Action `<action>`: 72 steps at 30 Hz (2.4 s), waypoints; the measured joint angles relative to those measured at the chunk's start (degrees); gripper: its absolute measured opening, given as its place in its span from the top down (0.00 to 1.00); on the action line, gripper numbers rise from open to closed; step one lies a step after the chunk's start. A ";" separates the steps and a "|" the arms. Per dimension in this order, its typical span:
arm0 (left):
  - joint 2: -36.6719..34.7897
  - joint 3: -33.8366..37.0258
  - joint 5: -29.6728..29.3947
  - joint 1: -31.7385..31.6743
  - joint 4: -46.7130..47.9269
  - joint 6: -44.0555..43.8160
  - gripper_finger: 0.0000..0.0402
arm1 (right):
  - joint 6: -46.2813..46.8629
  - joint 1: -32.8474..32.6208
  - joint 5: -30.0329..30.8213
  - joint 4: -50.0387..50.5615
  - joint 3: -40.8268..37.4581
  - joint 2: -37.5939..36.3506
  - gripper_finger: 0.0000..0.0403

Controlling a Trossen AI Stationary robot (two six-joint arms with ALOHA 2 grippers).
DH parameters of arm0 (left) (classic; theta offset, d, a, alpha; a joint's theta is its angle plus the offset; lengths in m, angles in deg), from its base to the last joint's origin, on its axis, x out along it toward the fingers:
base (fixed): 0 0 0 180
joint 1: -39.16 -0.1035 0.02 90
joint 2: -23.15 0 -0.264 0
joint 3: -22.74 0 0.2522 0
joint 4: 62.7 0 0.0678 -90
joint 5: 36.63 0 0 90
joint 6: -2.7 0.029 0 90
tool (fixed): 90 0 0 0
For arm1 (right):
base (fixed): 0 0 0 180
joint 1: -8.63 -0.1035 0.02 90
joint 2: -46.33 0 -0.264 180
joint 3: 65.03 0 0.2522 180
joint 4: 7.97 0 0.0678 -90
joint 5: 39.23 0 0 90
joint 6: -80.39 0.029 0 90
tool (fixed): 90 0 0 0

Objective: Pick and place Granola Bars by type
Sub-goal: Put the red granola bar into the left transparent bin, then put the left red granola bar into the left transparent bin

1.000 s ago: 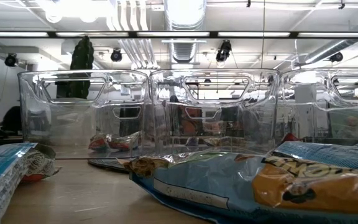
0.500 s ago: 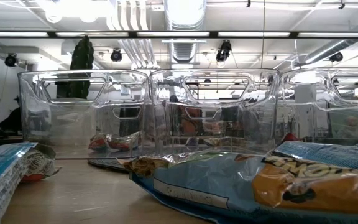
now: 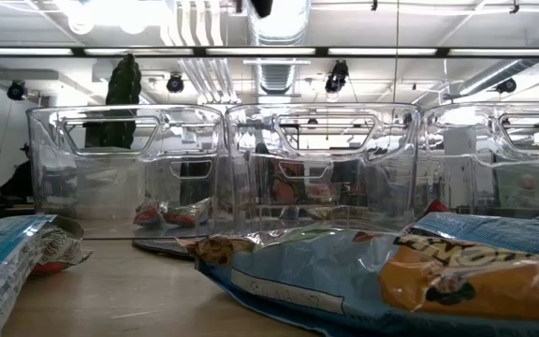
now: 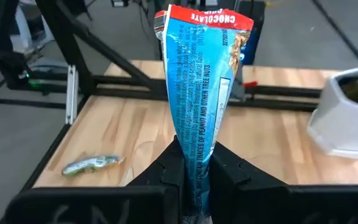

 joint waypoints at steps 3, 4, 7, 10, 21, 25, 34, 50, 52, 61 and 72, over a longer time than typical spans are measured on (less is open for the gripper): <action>-0.01 0.00 0.00 0.04 0.00 0.02 1.00 | -0.16 -0.03 -0.51 0.08 0.00 2.81 0.92; -0.02 0.00 0.00 0.04 0.00 0.02 1.00 | -0.21 -0.04 -1.20 0.06 0.00 3.67 0.92; -0.02 0.00 0.00 0.04 -0.02 0.02 1.00 | -0.13 -0.11 -4.45 -0.21 0.00 6.26 0.92; -0.02 0.00 0.00 0.04 -0.05 0.02 1.00 | 0.40 -0.47 -5.58 -0.15 0.00 8.60 0.92; 0.00 0.00 0.00 0.02 -0.07 0.00 1.00 | 0.04 -3.15 -6.32 -0.01 2.24 14.79 0.92; 0.02 0.00 0.00 0.02 -0.11 0.00 1.00 | 0.02 -3.58 -6.32 0.07 5.23 16.60 0.92; 0.02 0.00 -0.01 -0.02 -0.18 0.00 1.00 | 0.50 -3.58 -7.02 6.33 14.85 21.80 0.87; 0.00 0.00 0.00 0.00 -0.26 -0.14 1.00 | -0.30 -3.85 -7.24 18.51 23.51 26.46 0.63; 0.00 0.00 0.00 0.00 -0.26 -0.46 1.00 | 0.04 -3.85 -7.24 18.45 23.67 26.39 0.62; 0.00 0.00 0.00 0.04 -0.26 -0.61 1.00 | 0.68 -4.07 -13.36 18.93 23.78 23.74 0.63; 0.52 0.00 0.00 0.04 -0.24 -3.34 1.00 | -0.43 -4.48 -17.66 17.85 23.78 11.84 0.71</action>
